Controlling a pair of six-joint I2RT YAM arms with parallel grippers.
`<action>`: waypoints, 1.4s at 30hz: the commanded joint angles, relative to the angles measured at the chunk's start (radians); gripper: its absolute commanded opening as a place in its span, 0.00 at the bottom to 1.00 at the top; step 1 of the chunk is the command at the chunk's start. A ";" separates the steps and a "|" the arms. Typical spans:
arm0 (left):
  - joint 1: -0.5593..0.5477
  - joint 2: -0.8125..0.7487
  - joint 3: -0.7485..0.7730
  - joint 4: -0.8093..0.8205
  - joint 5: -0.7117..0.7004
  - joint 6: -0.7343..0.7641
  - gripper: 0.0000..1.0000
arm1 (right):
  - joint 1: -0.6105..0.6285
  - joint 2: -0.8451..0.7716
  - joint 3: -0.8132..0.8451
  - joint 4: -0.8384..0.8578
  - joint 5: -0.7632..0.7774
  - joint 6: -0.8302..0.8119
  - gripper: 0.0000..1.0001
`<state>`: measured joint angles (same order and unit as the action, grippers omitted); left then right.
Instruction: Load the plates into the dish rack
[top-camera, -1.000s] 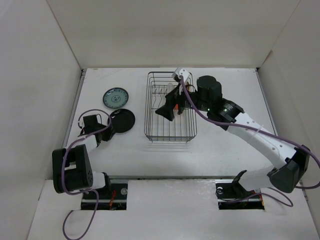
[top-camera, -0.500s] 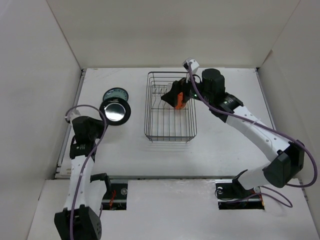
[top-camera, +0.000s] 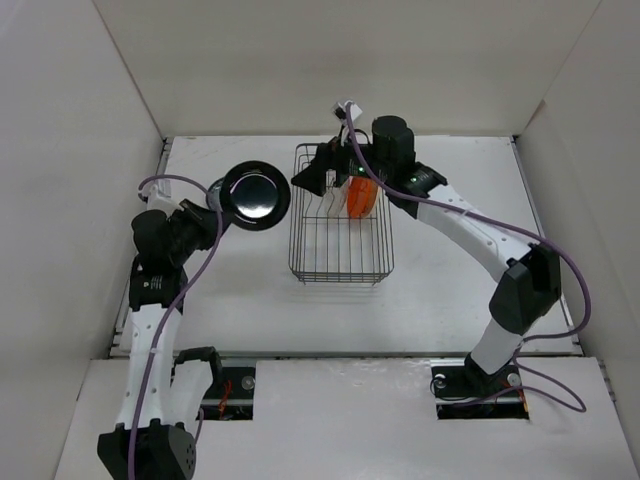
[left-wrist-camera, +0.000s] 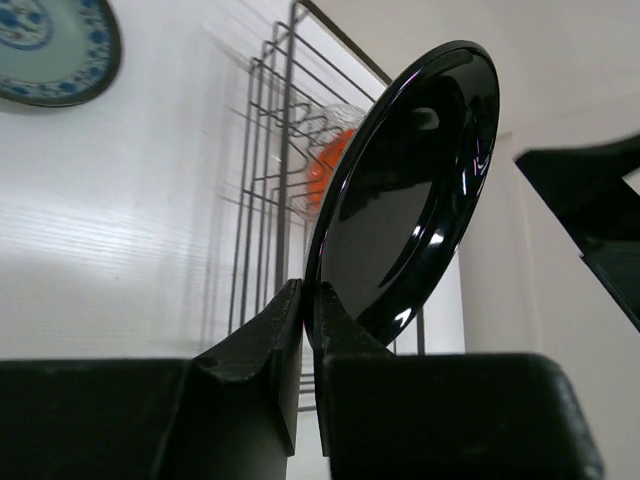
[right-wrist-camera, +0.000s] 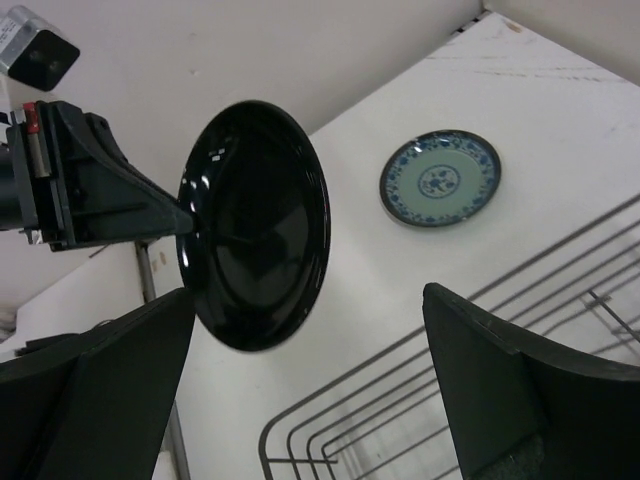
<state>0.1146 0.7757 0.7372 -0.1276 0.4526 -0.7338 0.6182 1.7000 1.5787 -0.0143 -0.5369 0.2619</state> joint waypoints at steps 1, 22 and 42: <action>-0.016 -0.009 0.039 0.140 0.151 0.010 0.00 | 0.032 0.045 0.090 0.079 -0.058 0.031 1.00; -0.016 0.195 0.091 0.015 -0.214 0.033 1.00 | 0.133 0.169 0.352 -0.350 0.852 0.160 0.00; -0.016 0.384 0.243 -0.222 -0.462 0.053 1.00 | 0.156 0.431 0.664 -0.894 1.490 0.412 0.00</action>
<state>0.0982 1.1671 0.9310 -0.3248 0.0288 -0.7021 0.7723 2.1151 2.1933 -0.8974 0.8978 0.6399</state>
